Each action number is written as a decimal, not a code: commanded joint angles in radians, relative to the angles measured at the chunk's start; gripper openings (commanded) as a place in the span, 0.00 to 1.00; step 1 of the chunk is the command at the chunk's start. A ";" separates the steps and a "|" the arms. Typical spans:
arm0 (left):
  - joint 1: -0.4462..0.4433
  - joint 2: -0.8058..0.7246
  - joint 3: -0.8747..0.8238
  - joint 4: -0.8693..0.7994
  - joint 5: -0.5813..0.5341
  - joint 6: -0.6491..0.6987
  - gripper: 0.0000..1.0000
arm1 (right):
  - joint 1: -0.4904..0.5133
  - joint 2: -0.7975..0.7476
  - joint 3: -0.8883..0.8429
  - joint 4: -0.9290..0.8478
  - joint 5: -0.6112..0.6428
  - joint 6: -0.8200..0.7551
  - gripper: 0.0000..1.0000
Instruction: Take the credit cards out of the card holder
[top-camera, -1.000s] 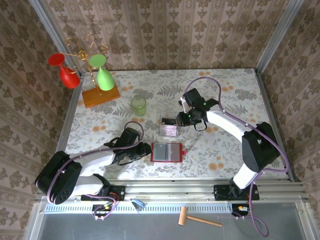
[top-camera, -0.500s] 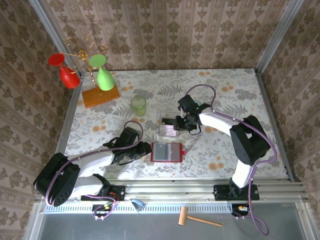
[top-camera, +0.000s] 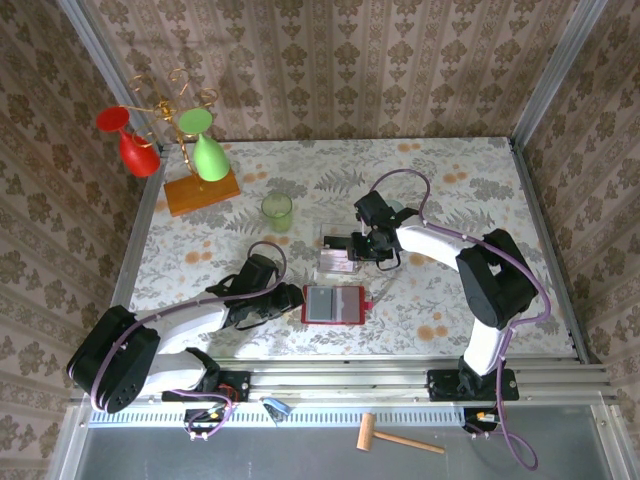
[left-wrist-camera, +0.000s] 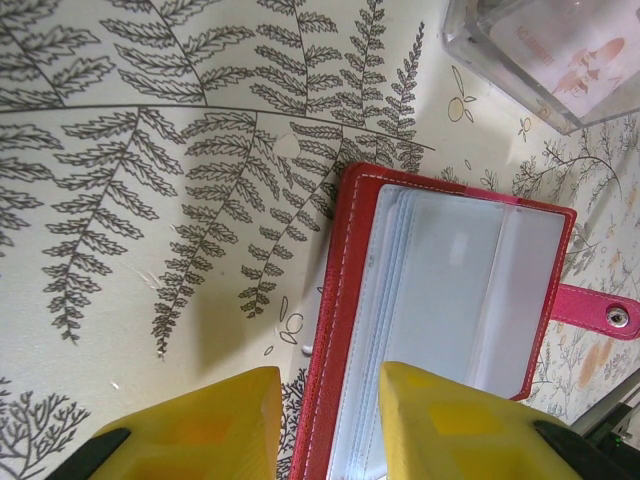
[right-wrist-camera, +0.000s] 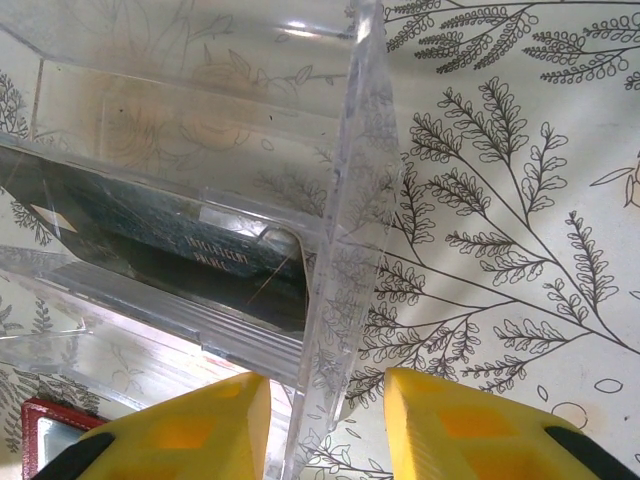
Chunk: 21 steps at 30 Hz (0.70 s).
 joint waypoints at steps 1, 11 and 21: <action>-0.004 0.003 0.005 0.010 -0.005 0.004 0.32 | 0.003 0.027 0.013 -0.032 0.078 -0.010 0.35; -0.005 0.004 0.011 0.007 -0.006 0.002 0.32 | 0.001 0.023 0.053 -0.080 0.108 -0.046 0.34; -0.007 -0.002 0.019 0.000 -0.008 0.002 0.32 | 0.003 -0.035 0.053 -0.082 0.069 -0.049 0.34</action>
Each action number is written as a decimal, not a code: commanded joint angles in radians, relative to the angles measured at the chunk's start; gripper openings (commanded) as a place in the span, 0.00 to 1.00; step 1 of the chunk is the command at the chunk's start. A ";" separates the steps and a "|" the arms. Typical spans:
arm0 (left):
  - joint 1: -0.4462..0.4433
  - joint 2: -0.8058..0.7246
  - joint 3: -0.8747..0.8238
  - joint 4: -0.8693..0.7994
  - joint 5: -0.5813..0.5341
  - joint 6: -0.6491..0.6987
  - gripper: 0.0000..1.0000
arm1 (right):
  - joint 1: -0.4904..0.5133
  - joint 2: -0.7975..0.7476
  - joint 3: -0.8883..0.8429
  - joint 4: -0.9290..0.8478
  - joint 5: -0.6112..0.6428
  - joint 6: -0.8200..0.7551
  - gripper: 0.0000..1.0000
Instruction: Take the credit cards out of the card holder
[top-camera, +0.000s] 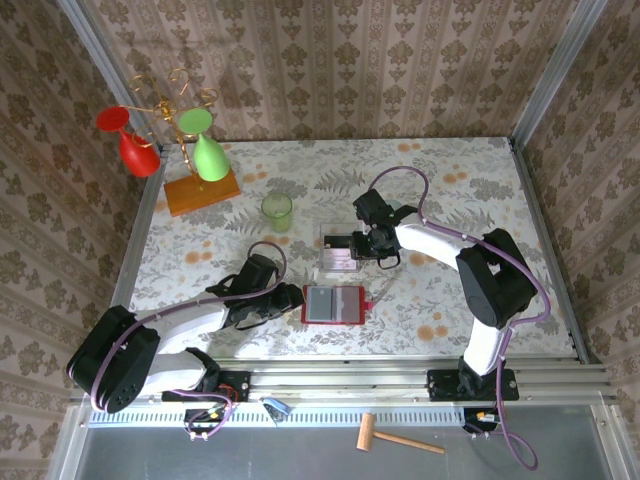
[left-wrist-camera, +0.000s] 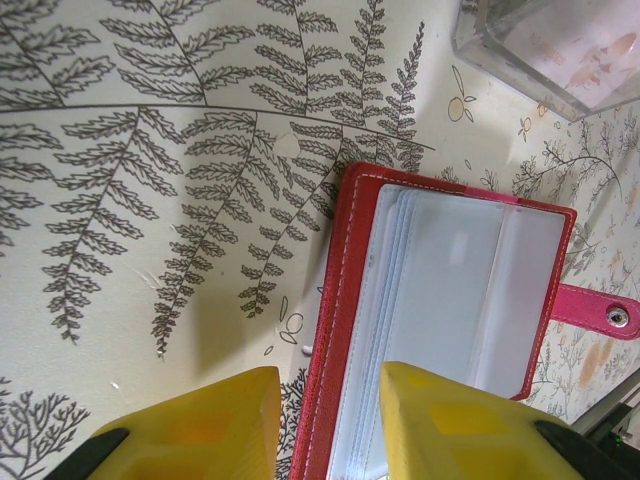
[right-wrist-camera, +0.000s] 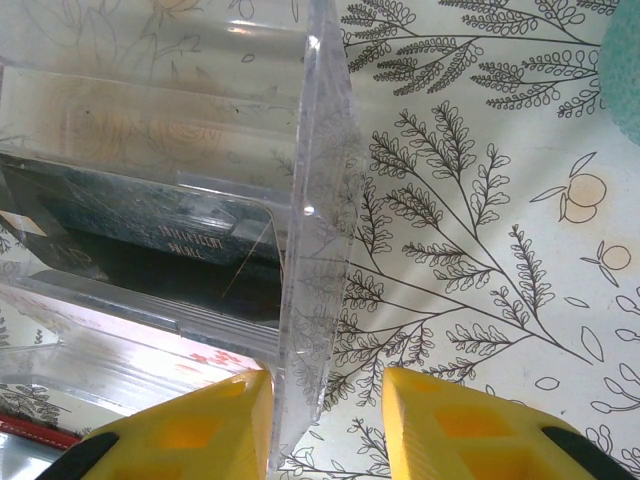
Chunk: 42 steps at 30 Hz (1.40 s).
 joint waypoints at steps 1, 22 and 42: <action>-0.007 -0.001 0.020 0.000 -0.008 0.003 0.32 | 0.000 -0.046 0.022 -0.034 -0.002 -0.014 0.34; -0.008 0.018 0.045 0.022 0.007 0.021 0.28 | 0.075 -0.228 -0.116 0.007 -0.156 0.152 0.29; -0.021 0.097 -0.005 0.119 0.048 -0.004 0.09 | 0.221 -0.154 -0.239 0.206 -0.305 0.366 0.27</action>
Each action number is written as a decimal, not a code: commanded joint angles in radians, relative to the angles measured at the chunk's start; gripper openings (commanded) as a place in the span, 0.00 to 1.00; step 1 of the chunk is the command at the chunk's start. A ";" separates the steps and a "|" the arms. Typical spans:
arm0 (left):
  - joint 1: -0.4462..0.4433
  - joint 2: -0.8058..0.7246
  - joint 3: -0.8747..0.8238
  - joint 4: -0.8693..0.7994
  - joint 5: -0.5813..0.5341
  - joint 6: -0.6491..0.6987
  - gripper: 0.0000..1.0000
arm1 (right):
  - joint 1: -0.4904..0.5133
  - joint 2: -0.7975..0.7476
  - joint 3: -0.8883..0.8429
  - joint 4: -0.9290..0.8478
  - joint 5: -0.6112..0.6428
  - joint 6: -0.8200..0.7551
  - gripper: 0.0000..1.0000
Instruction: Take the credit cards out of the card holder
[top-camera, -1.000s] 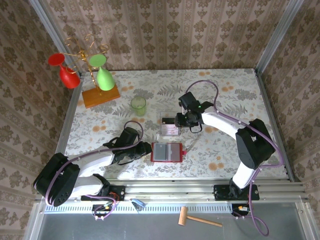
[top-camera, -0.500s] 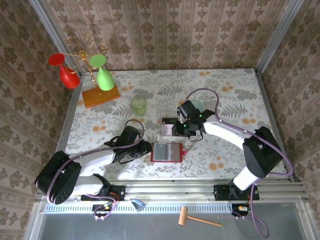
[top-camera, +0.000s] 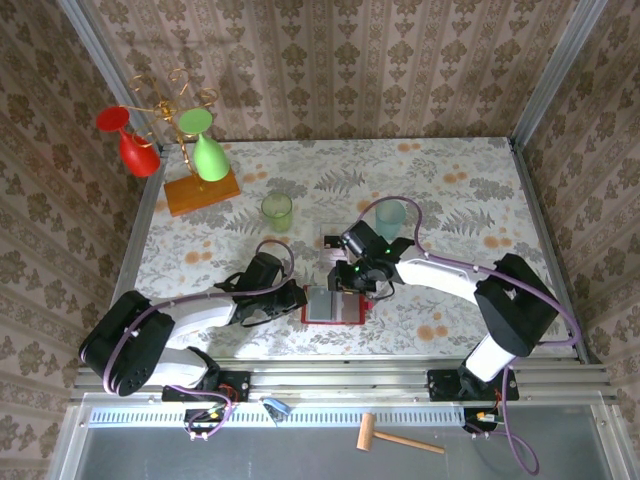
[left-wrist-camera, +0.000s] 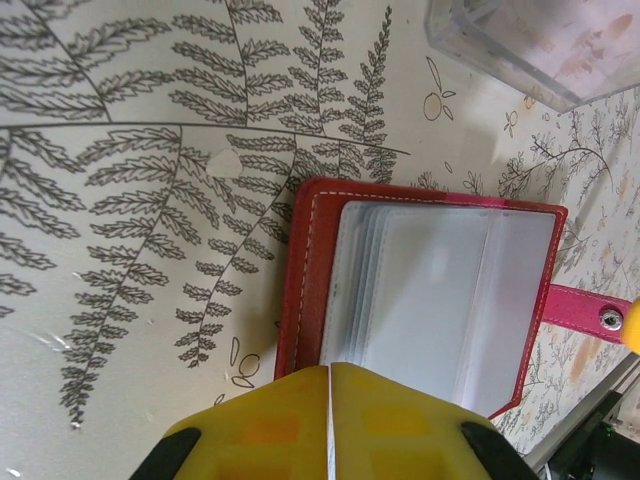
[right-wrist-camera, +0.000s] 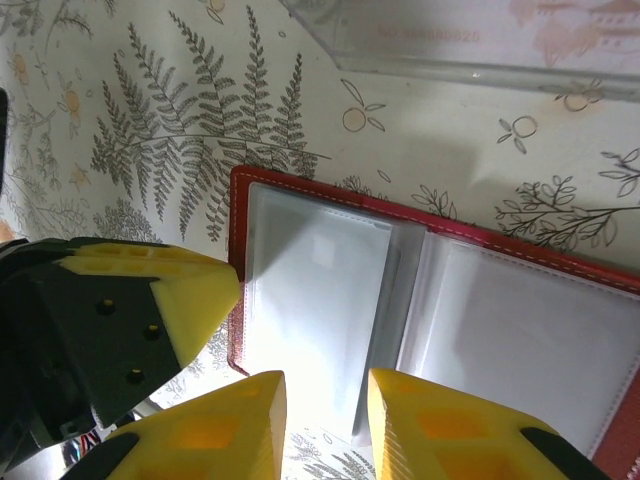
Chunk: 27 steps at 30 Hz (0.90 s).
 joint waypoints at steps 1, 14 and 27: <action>-0.008 -0.013 -0.023 0.018 0.008 -0.011 0.10 | 0.013 0.027 -0.018 0.049 -0.043 0.047 0.27; -0.014 -0.060 -0.044 -0.022 -0.012 -0.016 0.10 | 0.054 0.101 -0.018 0.122 -0.091 0.091 0.28; -0.014 -0.020 -0.047 -0.027 -0.006 -0.012 0.09 | 0.067 0.127 -0.026 0.096 -0.059 0.087 0.31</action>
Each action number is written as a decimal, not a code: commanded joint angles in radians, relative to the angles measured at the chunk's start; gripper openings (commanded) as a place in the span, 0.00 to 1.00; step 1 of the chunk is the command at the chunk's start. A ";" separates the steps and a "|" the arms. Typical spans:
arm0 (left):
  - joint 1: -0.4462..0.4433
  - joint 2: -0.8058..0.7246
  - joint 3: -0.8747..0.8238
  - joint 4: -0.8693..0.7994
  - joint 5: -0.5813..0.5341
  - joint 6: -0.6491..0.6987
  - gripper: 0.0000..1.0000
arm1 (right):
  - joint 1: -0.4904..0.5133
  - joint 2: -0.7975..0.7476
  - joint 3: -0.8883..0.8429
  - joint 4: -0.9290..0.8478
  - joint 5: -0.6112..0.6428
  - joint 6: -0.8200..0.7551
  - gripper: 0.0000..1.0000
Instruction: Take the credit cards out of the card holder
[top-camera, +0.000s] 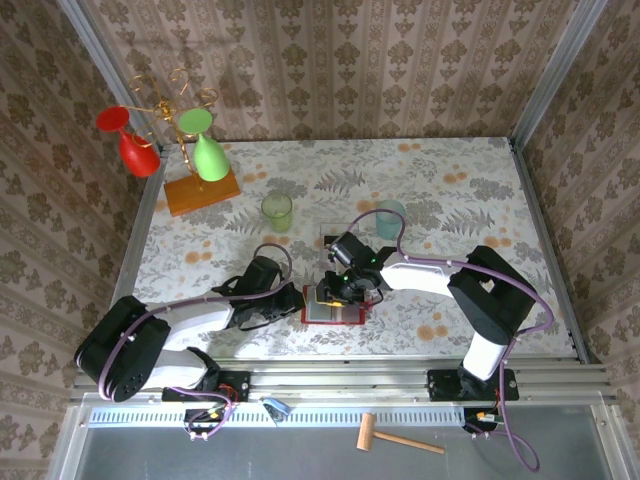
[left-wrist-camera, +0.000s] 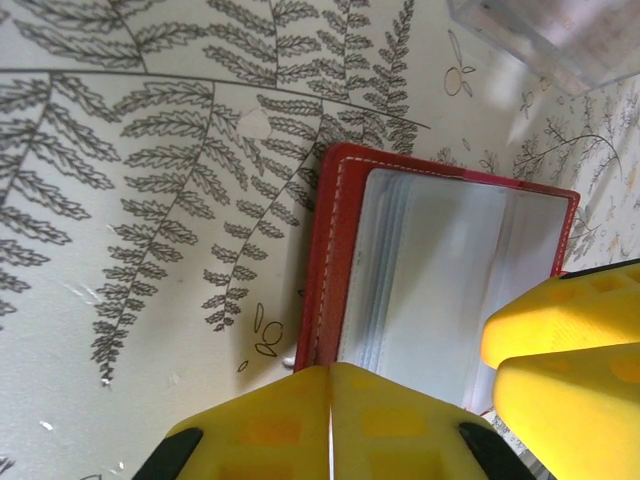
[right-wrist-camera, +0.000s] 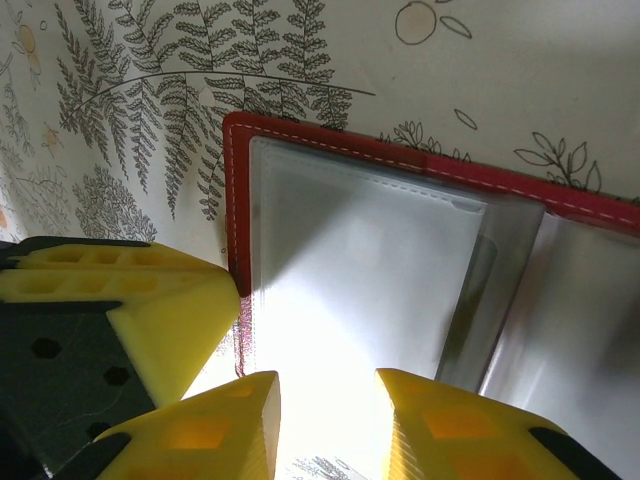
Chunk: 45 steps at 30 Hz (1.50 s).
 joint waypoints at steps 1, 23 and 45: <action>-0.008 0.015 -0.017 -0.019 -0.002 -0.001 0.09 | 0.010 0.012 -0.014 -0.027 0.020 0.011 0.31; -0.009 0.053 0.009 -0.031 0.010 0.005 0.09 | 0.005 -0.019 -0.047 -0.049 0.070 0.000 0.31; -0.019 -0.005 0.025 -0.068 -0.016 -0.002 0.10 | -0.012 -0.046 -0.118 0.030 0.061 0.012 0.31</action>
